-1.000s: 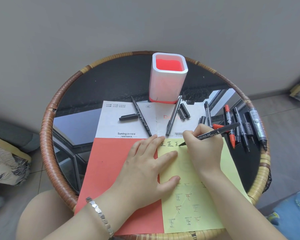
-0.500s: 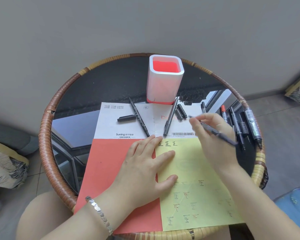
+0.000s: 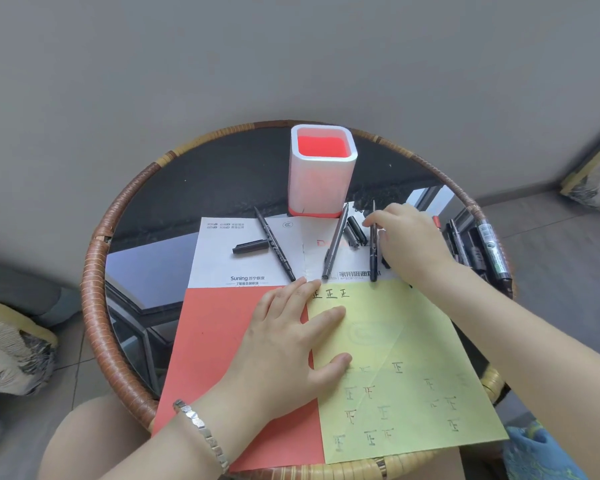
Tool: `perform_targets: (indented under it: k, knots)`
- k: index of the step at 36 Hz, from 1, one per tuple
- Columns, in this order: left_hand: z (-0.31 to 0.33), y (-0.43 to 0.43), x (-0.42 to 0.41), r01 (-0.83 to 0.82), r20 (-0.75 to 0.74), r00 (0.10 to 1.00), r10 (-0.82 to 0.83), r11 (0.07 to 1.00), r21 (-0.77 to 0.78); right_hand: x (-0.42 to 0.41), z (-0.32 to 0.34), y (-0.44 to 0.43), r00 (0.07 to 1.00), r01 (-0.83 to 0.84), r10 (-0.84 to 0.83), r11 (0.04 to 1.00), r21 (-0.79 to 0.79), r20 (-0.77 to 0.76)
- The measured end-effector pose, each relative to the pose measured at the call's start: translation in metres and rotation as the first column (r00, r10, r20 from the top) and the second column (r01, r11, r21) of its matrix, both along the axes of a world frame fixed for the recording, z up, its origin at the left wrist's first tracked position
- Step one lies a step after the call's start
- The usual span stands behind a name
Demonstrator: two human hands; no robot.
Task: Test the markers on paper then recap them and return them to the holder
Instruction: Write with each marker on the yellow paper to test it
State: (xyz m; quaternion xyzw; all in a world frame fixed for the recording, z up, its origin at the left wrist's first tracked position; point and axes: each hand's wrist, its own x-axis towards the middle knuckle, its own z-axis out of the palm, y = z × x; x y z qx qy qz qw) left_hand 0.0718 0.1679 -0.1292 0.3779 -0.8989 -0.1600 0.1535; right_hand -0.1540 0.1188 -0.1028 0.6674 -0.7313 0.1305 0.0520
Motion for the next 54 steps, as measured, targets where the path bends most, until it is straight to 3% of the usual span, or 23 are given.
perform_targets:
  k: [7,11,17,25,28,33,40,46,54]
  knots:
    - [-0.001,0.000,0.001,0.000,-0.008,1.000,0.000,1.000,-0.005,-0.008,0.006,0.008,0.957,0.106,-0.088,0.993,-0.052,0.277]
    - [-0.002,-0.001,0.001,0.002,-0.006,1.000,-0.003,1.000,-0.012,-0.027,0.016,0.019,0.939,0.179,-0.164,0.984,-0.020,0.302]
    - [-0.002,0.000,0.001,0.002,-0.012,1.000,-0.002,1.000,-0.005,-0.026,0.019,0.021,0.935,0.190,-0.232,0.966,0.174,0.266]
    - [0.000,0.000,0.000,-0.002,-0.018,1.000,0.002,1.000,-0.012,-0.011,0.020,0.005,0.884,0.337,-0.401,0.903,0.266,0.240]
    - [-0.001,0.001,0.000,-0.003,-0.019,1.000,0.003,1.000,-0.009,-0.012,0.025,0.003,0.780,0.348,-0.429,0.902,0.254,0.456]
    - [-0.001,0.000,0.000,-0.001,-0.012,1.000,0.001,1.000,-0.006,-0.017,0.052,0.019,0.424,0.349,-0.413,0.896,0.276,0.806]
    - [-0.001,0.000,0.000,-0.003,0.002,1.000,0.003,1.000,0.000,0.005,0.052,0.048,0.114,0.390,-0.066,0.921,0.016,0.991]
    - [0.001,0.001,0.000,-0.008,0.027,1.000,0.008,1.000,-0.002,0.027,0.039,0.063,0.178,0.300,0.002,0.952,-0.056,0.984]
    - [-0.001,0.000,0.000,-0.004,-0.013,1.000,0.004,1.000,-0.002,0.047,0.019,0.071,0.204,0.168,-0.040,0.986,0.005,0.978]
